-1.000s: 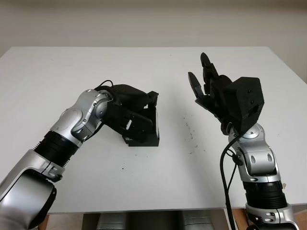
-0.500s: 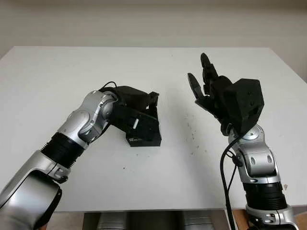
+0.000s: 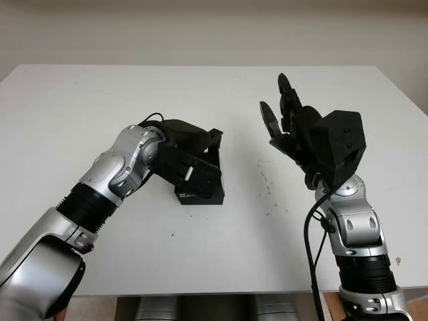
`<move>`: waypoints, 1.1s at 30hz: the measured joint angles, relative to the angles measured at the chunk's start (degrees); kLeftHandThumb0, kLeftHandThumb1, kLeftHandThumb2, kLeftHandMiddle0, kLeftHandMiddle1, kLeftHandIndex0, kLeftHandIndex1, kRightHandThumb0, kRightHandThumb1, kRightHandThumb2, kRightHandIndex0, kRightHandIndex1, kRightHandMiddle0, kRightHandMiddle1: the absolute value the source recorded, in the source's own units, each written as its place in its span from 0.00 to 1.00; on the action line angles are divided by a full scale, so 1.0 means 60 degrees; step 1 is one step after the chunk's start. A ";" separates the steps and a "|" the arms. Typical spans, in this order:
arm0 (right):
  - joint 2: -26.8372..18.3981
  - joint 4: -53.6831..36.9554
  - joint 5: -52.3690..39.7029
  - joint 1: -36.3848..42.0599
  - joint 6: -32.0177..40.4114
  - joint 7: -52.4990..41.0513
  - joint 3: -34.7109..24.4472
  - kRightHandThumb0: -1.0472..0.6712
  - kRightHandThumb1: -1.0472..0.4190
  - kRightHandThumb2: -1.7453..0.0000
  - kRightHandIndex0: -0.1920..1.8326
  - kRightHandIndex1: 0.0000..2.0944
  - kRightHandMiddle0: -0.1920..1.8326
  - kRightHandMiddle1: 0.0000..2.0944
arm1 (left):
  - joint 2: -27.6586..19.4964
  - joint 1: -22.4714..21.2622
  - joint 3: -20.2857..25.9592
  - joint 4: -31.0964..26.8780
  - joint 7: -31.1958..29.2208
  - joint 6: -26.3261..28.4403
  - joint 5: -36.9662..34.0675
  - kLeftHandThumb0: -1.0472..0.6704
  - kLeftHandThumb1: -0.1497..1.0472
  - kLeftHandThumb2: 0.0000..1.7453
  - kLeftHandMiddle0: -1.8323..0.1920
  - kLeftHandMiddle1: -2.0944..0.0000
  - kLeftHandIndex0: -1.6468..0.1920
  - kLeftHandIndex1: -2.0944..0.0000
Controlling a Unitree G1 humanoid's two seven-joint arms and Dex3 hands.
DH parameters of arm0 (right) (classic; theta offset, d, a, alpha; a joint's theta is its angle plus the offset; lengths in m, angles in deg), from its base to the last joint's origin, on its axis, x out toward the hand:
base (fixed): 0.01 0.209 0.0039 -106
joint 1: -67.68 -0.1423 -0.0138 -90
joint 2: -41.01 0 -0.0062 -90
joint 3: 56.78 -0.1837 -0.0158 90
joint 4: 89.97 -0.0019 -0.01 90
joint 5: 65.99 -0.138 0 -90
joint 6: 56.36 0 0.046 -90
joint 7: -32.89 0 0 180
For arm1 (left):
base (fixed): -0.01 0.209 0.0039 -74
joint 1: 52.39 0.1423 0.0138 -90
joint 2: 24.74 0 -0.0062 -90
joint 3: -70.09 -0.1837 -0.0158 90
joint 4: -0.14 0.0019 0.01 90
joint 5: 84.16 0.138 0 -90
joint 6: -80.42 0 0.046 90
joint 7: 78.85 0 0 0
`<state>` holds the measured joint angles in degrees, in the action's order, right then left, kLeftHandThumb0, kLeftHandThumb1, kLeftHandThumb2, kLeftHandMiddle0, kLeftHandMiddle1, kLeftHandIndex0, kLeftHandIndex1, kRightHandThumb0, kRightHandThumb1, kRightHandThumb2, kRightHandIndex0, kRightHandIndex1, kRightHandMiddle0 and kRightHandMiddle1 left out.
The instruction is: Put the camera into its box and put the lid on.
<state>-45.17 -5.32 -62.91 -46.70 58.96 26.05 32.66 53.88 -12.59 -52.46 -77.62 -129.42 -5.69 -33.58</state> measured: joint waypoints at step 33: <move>0.0108 0.0247 0.0040 0.0012 -0.0181 0.0149 -0.0123 0.19 0.00 0.67 0.00 0.01 0.01 0.02 | 0.1192 0.0094 0.0043 0.1221 0.1371 0.0158 -0.0611 0.14 1.00 0.37 1.00 1.00 1.00 1.00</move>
<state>-44.52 -3.84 -62.67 -46.64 57.87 26.94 31.92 61.03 -12.03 -52.20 -70.29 -121.19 -4.74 -37.24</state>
